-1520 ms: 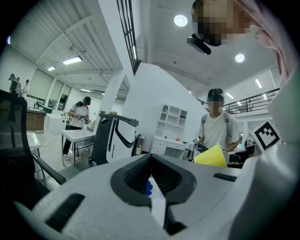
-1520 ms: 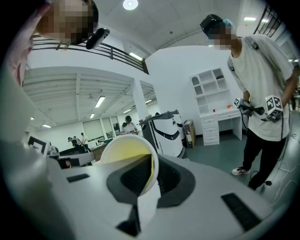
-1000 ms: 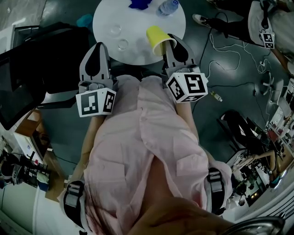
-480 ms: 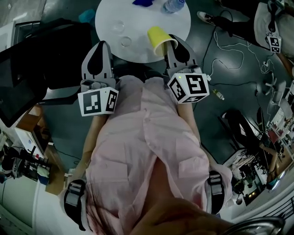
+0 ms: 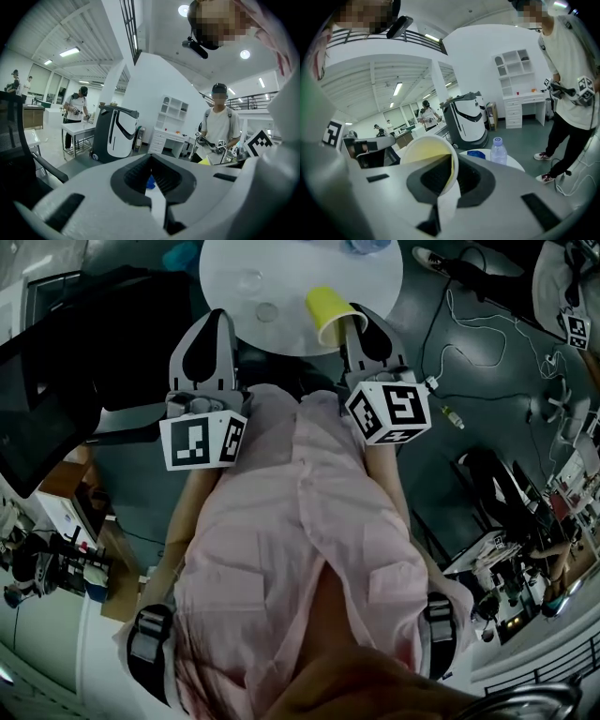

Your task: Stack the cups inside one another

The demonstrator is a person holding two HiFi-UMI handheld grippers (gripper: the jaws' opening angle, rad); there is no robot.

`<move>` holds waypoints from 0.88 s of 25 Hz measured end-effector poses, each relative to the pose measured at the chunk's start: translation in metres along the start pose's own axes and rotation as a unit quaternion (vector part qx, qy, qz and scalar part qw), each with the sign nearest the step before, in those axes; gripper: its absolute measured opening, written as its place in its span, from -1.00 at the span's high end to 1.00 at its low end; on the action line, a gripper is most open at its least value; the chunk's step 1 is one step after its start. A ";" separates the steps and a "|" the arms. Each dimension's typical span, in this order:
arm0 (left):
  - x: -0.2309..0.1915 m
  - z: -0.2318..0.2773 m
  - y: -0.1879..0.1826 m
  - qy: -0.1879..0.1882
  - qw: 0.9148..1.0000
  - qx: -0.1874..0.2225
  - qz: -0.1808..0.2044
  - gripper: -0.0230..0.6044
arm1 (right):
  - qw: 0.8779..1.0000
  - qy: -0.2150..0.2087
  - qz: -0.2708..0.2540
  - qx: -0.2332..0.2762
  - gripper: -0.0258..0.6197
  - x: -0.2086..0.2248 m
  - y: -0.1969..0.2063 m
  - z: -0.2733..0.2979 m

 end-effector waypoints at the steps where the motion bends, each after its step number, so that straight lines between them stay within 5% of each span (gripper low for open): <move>1: -0.002 0.001 -0.001 0.002 1.000 -0.001 0.000 0.88 | 1.000 0.003 0.001 -0.004 0.80 -0.001 0.002 0.000; 22: -0.027 -0.005 -0.004 0.013 1.000 -0.025 -0.006 0.88 | 0.997 0.000 -0.032 -0.075 0.80 -0.034 0.032 0.033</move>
Point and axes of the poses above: the fingertips, and each gripper's own axes: z forward along the fingers, x to its right, y out of its underside, the point moved 10 cm from there along -z, backward along the fingers, and after that the axes turned 10 degrees about y, right-handed, at the moved point
